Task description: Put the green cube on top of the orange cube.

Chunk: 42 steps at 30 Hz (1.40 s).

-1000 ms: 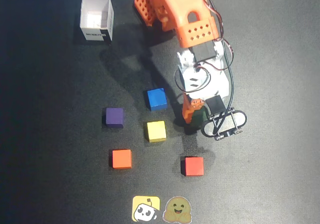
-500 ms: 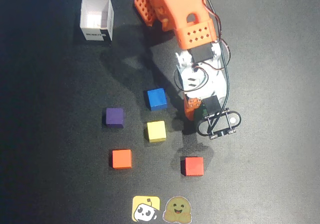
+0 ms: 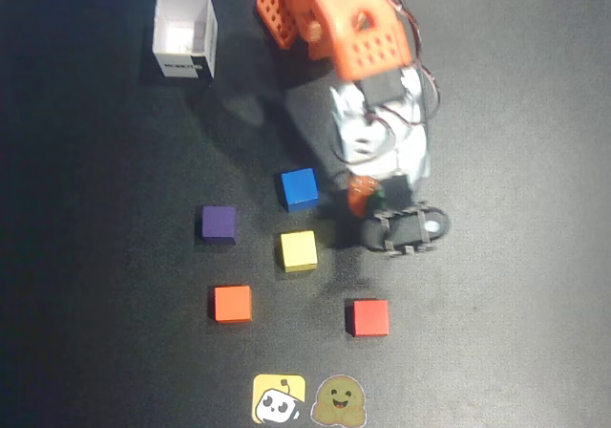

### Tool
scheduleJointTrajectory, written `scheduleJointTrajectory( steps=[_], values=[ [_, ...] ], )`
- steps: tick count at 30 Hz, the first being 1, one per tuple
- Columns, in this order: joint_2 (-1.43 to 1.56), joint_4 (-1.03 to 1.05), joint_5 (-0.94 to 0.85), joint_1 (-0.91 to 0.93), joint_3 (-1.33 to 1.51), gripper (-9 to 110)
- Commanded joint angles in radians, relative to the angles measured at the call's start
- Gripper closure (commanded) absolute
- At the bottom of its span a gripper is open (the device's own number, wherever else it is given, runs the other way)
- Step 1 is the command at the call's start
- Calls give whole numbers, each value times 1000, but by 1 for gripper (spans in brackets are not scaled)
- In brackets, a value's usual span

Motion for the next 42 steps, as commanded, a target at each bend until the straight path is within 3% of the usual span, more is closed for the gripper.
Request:
scheduleJointTrajectory(
  steps=[1, 16, 34, 42],
  values=[
    [75, 81, 6, 46, -91, 101],
    [158, 186, -101, 307, -179, 101],
    [133, 178, -104, 417, -219, 101],
    [34, 196, -52, 457, -374, 101]
  ],
)
